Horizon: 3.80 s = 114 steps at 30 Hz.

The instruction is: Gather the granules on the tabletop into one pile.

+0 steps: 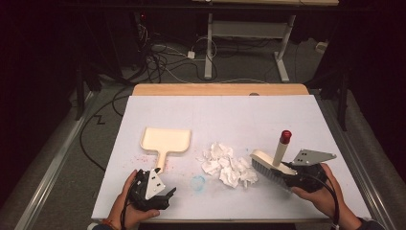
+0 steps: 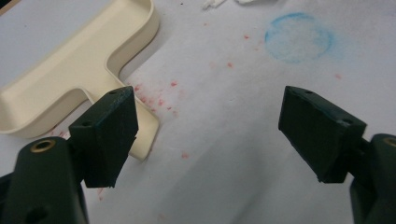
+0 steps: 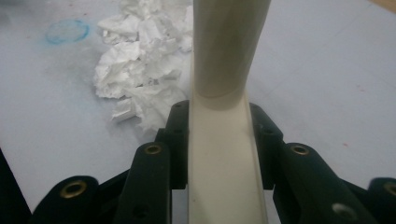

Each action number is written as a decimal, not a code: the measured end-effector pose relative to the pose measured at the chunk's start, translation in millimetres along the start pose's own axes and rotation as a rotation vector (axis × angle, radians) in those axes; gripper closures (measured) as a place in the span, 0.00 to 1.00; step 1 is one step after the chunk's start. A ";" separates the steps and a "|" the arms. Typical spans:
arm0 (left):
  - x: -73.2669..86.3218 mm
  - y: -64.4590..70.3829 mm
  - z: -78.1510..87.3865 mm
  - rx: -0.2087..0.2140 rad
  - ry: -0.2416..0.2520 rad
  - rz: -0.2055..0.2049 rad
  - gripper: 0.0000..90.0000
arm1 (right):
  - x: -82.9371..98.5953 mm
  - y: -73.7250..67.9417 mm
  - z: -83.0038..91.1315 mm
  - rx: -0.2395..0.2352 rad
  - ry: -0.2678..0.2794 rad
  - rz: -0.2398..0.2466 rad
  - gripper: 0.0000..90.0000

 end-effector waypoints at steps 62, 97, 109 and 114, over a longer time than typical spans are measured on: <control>0.0 5.3 -1.7 0.019 -0.019 -0.027 0.21 | -11.2 -48.9 -19.1 -0.205 0.011 0.125 0.76; 0.4 6.2 -3.0 0.020 -0.023 -0.030 0.21 | -16.6 -52.6 -2.0 -0.228 0.020 0.167 0.76; 0.4 6.7 -4.3 0.018 -0.026 -0.033 0.21 | -15.6 -40.3 -29.0 -0.163 0.030 0.142 0.76; 0.5 6.3 -5.9 0.019 -0.028 -0.029 0.21 | -27.1 -33.4 -40.9 -0.115 0.090 0.139 0.76</control>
Point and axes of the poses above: each handheld gripper's, and its own axes: z roughly backward along the jaws, x roughly out of its underside, y roughly to its right, the point moved 7 cm from there along -z, roughly forward along the jaws, and after that the axes turned 9 degrees about -x, right-handed, at the moved point
